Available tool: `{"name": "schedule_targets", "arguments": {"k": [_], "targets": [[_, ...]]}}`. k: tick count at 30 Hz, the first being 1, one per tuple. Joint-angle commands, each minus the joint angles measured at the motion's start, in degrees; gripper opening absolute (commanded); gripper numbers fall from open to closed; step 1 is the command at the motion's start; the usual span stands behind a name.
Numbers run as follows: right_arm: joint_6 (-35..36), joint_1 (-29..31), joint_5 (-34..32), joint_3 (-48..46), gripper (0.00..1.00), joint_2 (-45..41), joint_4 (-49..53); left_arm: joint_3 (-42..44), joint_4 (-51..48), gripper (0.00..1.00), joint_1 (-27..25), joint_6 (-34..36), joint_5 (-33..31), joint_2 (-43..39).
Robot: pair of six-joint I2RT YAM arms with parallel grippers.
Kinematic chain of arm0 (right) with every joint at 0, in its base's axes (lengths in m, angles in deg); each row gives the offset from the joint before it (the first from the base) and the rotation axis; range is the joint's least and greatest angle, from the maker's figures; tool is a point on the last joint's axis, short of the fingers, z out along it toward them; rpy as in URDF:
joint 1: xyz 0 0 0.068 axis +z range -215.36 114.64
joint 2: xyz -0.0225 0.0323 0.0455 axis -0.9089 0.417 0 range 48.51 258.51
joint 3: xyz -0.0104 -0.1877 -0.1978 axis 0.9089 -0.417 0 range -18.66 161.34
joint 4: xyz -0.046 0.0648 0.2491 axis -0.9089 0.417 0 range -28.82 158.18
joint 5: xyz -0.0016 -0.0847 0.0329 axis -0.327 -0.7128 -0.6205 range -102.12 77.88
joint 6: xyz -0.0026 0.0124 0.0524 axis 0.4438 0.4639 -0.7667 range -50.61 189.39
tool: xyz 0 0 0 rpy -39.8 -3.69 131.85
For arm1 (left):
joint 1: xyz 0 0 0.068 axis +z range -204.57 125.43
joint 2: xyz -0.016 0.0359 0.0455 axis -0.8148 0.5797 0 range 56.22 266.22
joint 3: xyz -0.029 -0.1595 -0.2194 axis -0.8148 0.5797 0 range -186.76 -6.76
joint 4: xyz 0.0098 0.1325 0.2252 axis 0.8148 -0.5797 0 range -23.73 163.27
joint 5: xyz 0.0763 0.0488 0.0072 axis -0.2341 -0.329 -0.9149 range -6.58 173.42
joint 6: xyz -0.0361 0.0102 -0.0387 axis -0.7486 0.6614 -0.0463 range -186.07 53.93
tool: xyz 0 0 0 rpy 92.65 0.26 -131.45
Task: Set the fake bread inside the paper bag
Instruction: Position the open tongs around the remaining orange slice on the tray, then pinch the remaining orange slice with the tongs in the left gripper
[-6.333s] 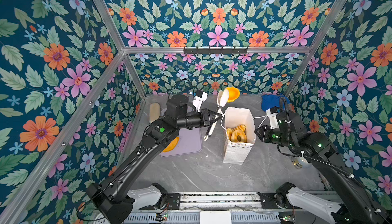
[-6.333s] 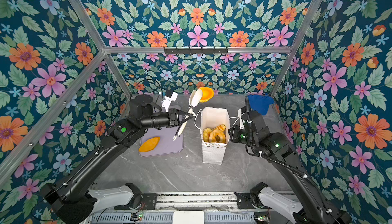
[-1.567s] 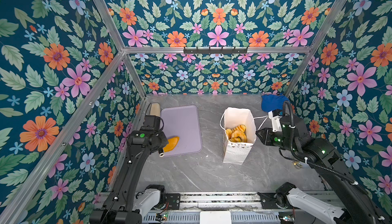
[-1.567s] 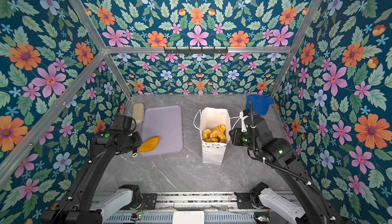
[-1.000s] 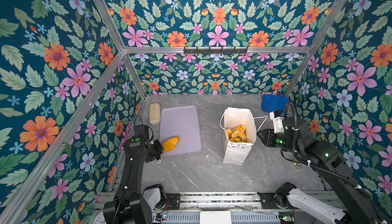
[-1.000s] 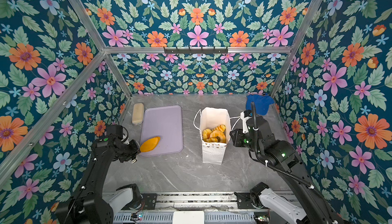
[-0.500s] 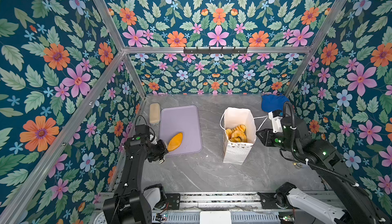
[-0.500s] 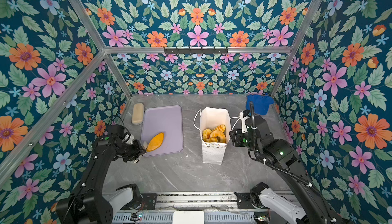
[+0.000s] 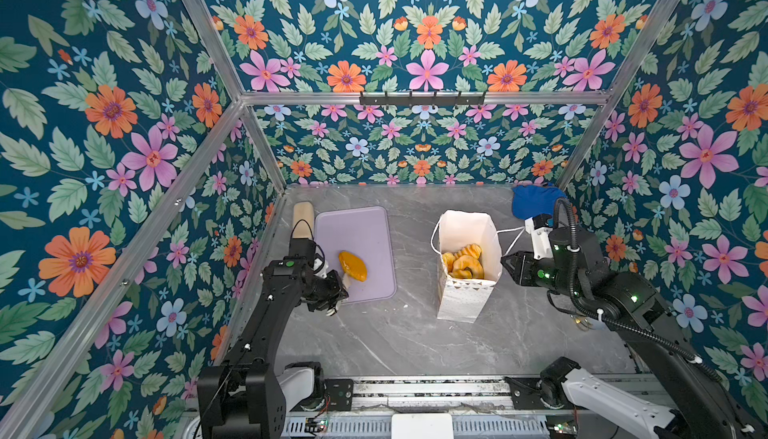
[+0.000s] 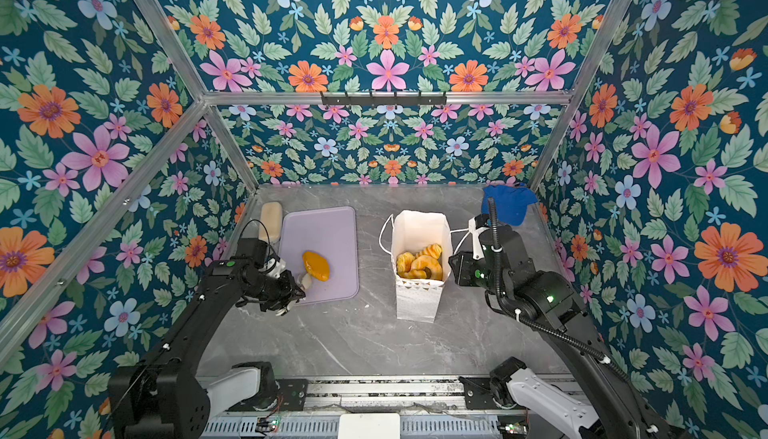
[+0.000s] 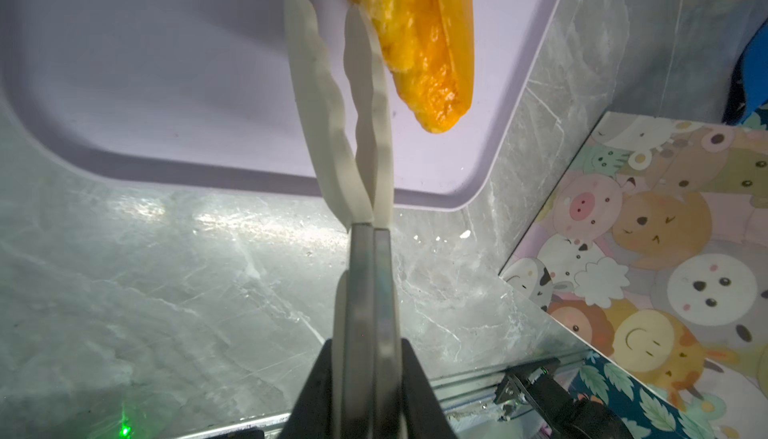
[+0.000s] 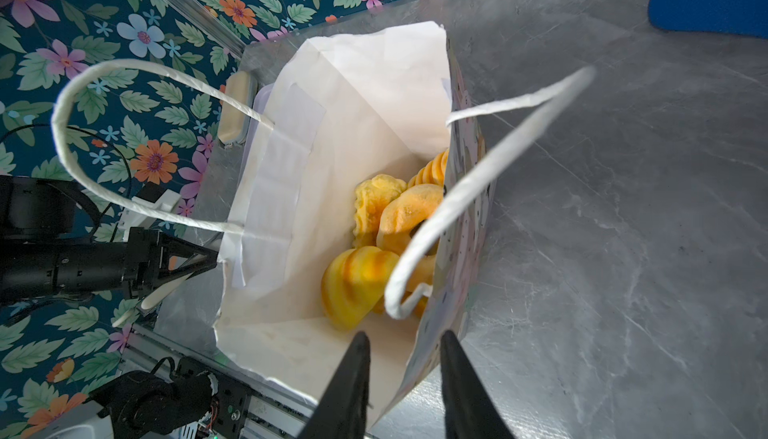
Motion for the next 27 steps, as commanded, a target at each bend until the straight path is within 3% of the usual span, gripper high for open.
{"name": "schedule_targets", "arguments": {"k": [1, 12, 21, 27], "targets": [[0.02, 0.05, -1.21, 0.47, 0.31, -0.35, -0.04, -1.05, 0.23, 0.16, 0.02, -0.84, -2.77, -0.46], [-0.11, 0.01, -0.69, 0.91, 0.31, 0.17, -0.36, -6.95, -5.37, 0.19, 0.59, -0.10, -9.23, -2.88], [-0.19, 0.04, -0.27, 0.80, 0.31, 0.83, -0.83, -6.23, 1.80, 0.30, 0.51, -6.04, 8.51, -5.49], [-0.21, 0.00, -0.40, 0.78, 0.30, 0.96, -0.78, -3.97, 6.61, 0.44, 0.56, -9.59, 13.72, -6.58]]}}
